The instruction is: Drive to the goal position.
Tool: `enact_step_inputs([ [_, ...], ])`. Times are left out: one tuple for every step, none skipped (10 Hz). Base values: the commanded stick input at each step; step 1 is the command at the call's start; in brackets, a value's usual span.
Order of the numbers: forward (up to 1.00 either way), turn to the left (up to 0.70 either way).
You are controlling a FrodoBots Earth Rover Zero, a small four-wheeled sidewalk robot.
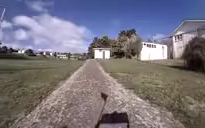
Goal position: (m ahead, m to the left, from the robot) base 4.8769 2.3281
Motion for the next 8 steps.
enact_step_inputs([
  [0.06, 0.00],
  [0.06, 0.00],
  [0.03, 0.00],
  [0.00, 0.00],
  [0.02, 0.00],
  [0.04, 0.00],
  [0.05, 0.00],
  [0.05, 0.00],
])
